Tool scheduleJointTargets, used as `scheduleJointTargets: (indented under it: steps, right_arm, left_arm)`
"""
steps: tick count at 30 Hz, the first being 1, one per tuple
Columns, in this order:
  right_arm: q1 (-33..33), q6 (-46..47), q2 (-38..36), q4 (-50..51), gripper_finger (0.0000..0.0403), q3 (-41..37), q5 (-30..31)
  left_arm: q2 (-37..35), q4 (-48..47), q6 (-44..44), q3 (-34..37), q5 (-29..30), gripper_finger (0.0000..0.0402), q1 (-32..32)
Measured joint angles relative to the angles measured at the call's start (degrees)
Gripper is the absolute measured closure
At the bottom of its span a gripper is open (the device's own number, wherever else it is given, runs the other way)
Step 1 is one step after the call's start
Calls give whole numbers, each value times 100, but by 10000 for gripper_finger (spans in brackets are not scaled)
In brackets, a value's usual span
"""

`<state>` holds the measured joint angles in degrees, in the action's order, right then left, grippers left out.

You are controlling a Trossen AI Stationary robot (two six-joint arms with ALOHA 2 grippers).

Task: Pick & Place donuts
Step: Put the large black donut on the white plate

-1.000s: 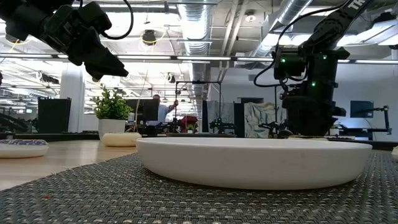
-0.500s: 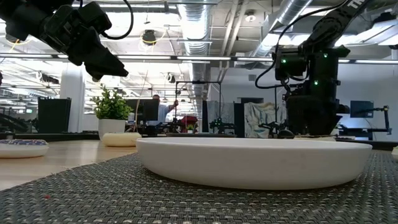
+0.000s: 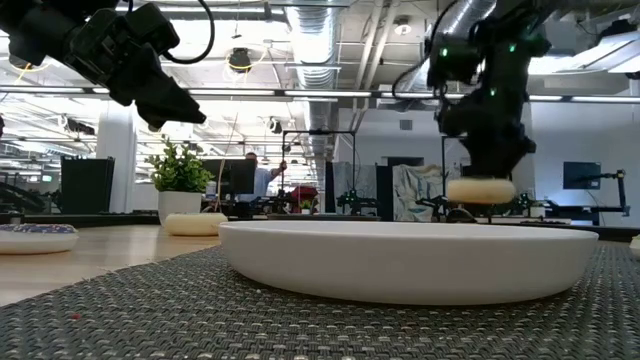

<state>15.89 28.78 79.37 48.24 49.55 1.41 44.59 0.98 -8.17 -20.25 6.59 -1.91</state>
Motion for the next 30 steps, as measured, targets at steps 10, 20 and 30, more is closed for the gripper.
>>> scheduleJointTargets:
  steps: [10, 20, 30]
  right_arm:
    - [-919, 1123, -448, -53, 282, 300, 19]
    - [-2003, 1484, 150, -869, 282, 761, 35]
    - [-2764, 1484, 1583, -835, 282, 2016, 170]
  left_arm:
    - [1, -3, -1, -1, 0, 249, 1]
    - [-1, 1, -9, -2, 0, 249, 0]
    - [0, -1, -30, -2, 0, 249, 1]
